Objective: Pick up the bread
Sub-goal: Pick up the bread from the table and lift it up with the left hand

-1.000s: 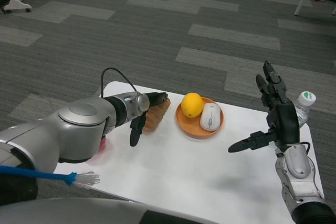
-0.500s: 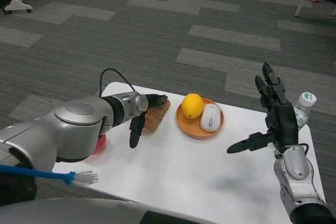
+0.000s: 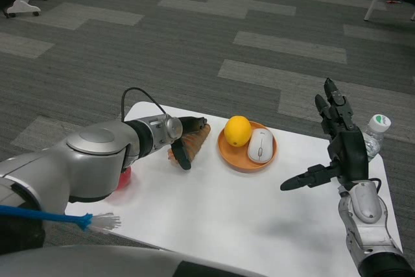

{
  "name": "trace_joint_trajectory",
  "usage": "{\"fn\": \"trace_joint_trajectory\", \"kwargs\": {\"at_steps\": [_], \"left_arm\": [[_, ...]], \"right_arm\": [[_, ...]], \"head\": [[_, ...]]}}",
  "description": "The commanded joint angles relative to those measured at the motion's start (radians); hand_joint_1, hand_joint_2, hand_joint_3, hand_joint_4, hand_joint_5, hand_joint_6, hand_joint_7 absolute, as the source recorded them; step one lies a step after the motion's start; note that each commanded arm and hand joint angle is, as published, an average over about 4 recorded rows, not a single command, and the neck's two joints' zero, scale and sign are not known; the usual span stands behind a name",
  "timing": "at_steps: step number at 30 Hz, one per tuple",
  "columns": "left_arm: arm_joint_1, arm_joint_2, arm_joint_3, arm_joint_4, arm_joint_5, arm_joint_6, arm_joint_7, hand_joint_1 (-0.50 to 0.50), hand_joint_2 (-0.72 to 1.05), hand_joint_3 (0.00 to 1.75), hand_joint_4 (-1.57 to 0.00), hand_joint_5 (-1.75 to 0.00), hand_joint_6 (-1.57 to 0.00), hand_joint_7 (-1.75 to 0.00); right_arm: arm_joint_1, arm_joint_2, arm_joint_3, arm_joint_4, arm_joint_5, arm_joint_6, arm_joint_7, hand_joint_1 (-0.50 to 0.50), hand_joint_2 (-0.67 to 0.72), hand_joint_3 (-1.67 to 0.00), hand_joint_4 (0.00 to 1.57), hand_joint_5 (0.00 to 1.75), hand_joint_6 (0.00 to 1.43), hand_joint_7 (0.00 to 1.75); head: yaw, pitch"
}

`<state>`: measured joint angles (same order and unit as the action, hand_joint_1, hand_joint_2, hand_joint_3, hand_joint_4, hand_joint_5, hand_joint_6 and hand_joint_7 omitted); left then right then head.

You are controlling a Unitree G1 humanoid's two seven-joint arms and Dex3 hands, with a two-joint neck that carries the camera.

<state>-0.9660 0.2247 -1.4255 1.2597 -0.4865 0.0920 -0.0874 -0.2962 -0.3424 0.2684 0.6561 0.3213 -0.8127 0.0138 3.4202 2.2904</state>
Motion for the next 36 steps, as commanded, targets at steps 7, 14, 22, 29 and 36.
{"fn": "trace_joint_trajectory", "kwargs": {"at_steps": [7, 14, 22, 29, 36], "left_arm": [[0.069, 0.007, -0.016, 0.018, 0.0, -0.005, -0.008, 0.18, 1.05, 0.09, 0.0, -0.23, 0.0, -0.21], [0.077, 0.026, -0.024, 0.018, 0.001, -0.033, -0.008, -0.12, 1.05, 0.09, 0.0, -0.92, 0.0, -0.28], [0.12, 0.059, 0.083, 0.005, 0.006, -0.071, -0.074, -0.23, 1.05, 0.09, -0.26, -1.75, 0.0, -0.91], [0.17, 0.086, 0.307, -0.037, 0.135, -0.059, -0.147, -0.23, 1.05, 0.09, -0.7, -1.75, -0.05, -1.64], [0.2, 0.105, 0.458, -0.075, 0.219, 0.009, -0.216, -0.23, 1.05, 0.09, -0.89, -1.75, -0.16, -1.68]], "right_arm": [[0.01, -0.001, -0.008, -0.004, 0.009, -0.005, -0.003, -0.33, 0.15, 0.0, 0.0, 0.19, 0.0, 0.0], [0.01, -0.001, -0.009, -0.004, 0.009, -0.005, -0.003, -0.33, 0.15, 0.0, 0.0, 0.19, 0.0, 0.0], [0.012, 0.0, -0.012, -0.005, 0.009, -0.005, -0.003, -0.33, 0.15, 0.0, 0.0, 0.19, 0.0, 0.0], [0.017, 0.001, -0.017, -0.008, 0.009, -0.005, -0.002, -0.33, 0.15, 0.0, 0.0, 0.19, 0.0, 0.0], [0.022, 0.002, -0.021, -0.01, 0.009, -0.005, -0.001, -0.33, 0.15, 0.0, 0.0, 0.19, 0.0, 0.0]], "head": [[0.003, 0.001], [0.005, 0.003], [0.009, 0.005], [0.013, 0.007], [0.015, 0.007]]}}
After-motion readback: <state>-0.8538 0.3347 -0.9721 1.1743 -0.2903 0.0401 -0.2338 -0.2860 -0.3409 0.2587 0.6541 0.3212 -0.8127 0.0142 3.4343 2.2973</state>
